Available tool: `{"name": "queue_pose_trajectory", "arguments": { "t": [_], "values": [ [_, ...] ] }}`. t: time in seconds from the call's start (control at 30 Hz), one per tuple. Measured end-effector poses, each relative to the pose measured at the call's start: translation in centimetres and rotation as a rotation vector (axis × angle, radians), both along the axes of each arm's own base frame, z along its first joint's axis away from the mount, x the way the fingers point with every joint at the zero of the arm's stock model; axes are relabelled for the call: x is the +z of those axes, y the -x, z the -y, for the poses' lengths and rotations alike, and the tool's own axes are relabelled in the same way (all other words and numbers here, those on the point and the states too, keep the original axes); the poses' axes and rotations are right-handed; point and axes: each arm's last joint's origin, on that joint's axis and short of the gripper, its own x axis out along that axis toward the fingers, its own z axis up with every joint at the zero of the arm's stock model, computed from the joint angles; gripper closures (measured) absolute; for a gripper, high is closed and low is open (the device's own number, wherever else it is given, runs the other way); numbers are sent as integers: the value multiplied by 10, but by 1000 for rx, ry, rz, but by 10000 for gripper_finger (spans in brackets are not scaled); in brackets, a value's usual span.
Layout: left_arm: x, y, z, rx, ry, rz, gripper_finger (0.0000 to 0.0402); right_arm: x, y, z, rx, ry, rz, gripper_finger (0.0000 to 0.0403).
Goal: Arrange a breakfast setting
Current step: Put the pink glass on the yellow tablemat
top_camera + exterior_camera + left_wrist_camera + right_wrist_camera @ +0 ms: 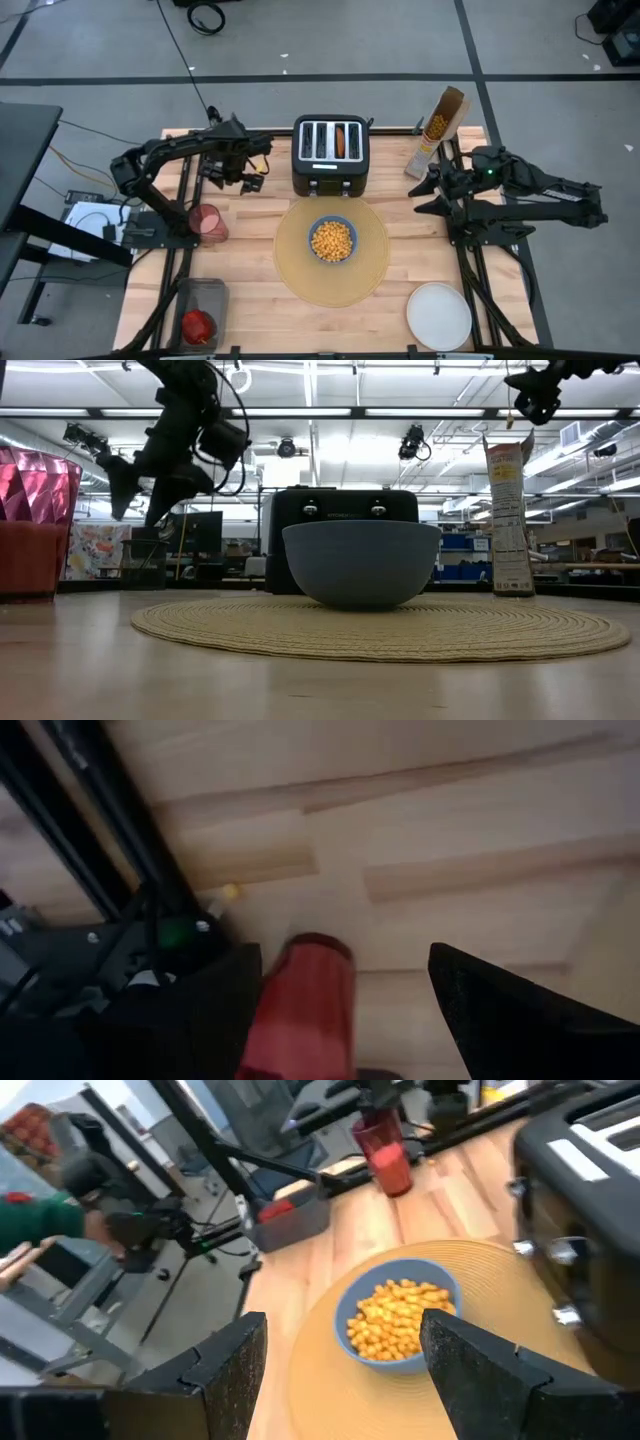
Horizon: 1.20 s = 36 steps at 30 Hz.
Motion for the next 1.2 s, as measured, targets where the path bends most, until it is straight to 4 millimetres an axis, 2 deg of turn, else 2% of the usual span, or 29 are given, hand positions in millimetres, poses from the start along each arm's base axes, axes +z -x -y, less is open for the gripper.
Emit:
{"name": "queue_pose_trajectory", "arguments": {
  "t": [0.2, 0.3, 0.47, 0.57, 0.7, 0.87, 1.03, 1.2],
  "values": [
    [43, -19, 16, -34, -40, 73, 107, 2, -1, 3, -65, 44, 23, 135],
    [59, -27, 33, -55, -52, 79, 107, 0, -6, 5, -104, 88, 3, 135],
    [88, -45, 66, -163, -83, 200, 107, -4, -16, 8, -131, 158, -38, 135],
    [99, -52, 92, -224, -76, 245, 107, -6, -21, 7, -135, 209, -56, 135],
    [96, -53, 124, -274, -68, 229, 107, -7, -27, 7, -186, 229, -65, 135],
    [95, -33, 141, -283, -143, 219, 107, -6, -34, 5, -230, 152, -66, 135],
    [101, 15, 140, -212, -203, 265, 107, -9, -40, 2, -241, 115, -92, 135],
    [89, 52, 135, -151, -218, 271, 107, -13, -48, 1, -263, 124, -121, 135]
  ]
}}
